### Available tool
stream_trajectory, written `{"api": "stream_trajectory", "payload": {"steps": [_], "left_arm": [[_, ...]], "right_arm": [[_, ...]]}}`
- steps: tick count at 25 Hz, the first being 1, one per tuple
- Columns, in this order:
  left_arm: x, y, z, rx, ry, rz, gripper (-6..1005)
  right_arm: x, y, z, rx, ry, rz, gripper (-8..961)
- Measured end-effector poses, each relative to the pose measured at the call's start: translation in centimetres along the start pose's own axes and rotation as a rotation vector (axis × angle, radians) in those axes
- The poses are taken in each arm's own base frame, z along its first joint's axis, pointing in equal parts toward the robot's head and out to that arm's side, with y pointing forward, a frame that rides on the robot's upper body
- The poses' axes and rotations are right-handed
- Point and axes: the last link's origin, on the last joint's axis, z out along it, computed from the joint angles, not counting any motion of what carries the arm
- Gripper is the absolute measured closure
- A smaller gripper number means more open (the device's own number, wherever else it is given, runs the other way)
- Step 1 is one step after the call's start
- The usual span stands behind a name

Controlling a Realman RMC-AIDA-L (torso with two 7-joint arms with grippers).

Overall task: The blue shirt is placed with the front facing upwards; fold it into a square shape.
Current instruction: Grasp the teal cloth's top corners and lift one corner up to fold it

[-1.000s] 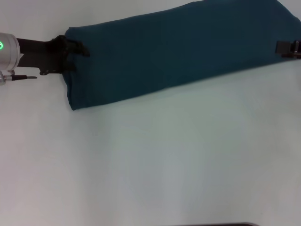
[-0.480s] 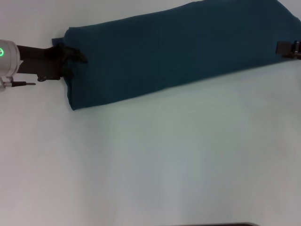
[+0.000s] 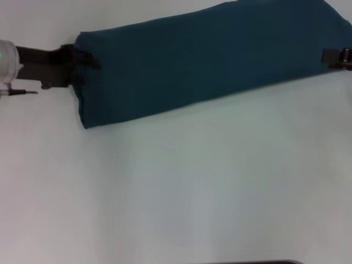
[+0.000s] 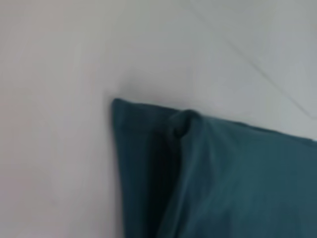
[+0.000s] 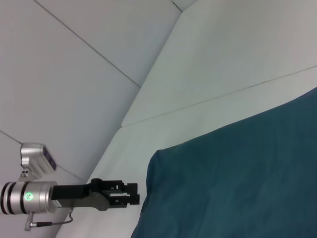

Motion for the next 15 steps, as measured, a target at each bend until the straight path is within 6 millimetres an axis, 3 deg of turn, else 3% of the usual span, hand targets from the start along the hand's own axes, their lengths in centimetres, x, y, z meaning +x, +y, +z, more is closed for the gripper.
{"api": "stream_trajectory", "payload": {"steps": [9, 15], "left_arm": [[1.0, -0.3, -1.7, 0.014, -0.059, -0.095, 417], [1.0, -0.7, -1.2, 0.031, -0.075, -0.126, 417]], "right_arm": [[0.0, 0.1, 0.1, -0.005, 0.009, -0.002, 52], [0.1, 0.1, 0.1, -0.003, 0.01, -0.005, 52]]}}
